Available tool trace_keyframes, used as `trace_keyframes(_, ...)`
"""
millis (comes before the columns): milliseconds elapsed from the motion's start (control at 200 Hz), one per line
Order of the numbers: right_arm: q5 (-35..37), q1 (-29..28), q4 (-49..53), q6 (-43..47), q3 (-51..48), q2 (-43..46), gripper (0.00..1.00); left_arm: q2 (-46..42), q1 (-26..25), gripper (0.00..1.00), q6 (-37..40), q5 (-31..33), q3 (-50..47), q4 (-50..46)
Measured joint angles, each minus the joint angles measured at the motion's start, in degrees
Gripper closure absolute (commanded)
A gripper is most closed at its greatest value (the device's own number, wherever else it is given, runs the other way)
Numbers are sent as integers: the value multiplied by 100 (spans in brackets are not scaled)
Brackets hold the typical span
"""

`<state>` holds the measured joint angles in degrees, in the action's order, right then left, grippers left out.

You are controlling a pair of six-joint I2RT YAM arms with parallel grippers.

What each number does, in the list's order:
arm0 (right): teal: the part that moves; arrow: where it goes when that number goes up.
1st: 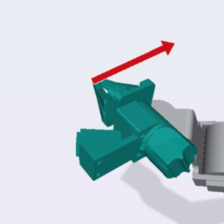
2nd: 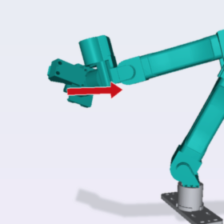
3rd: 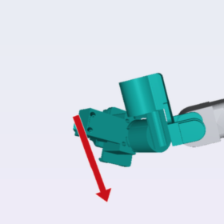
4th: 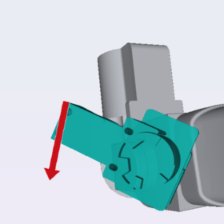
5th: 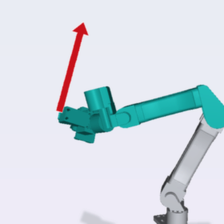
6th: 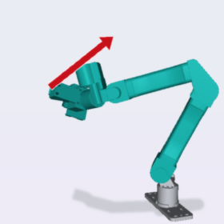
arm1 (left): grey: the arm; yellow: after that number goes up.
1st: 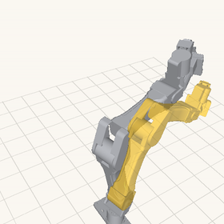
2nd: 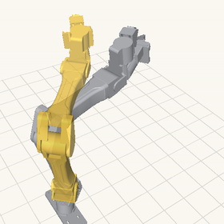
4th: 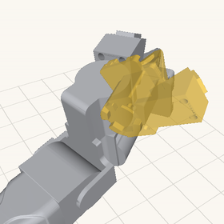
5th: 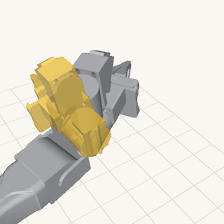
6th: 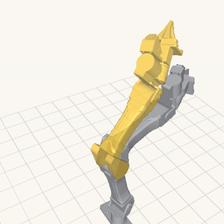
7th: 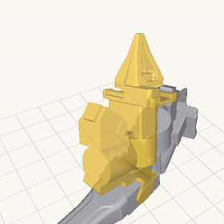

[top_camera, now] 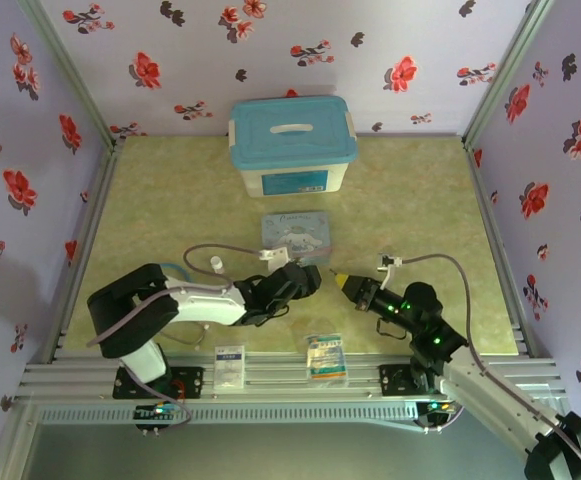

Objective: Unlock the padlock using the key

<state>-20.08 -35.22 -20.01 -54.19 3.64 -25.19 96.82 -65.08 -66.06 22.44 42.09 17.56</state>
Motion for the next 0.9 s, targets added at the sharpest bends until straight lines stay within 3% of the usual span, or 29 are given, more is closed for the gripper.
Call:
trace_keyframes(185,0,13,85,-26,-87,221,100,260,22,35,4,-15,57,22)
trace_keyframes(360,-2,76,184,-24,-87,286,100,590,22,53,39,-59,267,247)
trace_keyframes(485,-7,92,245,-26,-87,284,100,658,22,58,39,-52,238,413)
trace_keyframes(680,-4,111,291,-24,-87,284,100,752,26,77,35,-57,236,542)
trace_keyframes(900,22,111,328,-26,-87,221,100,787,26,91,31,-68,232,730)
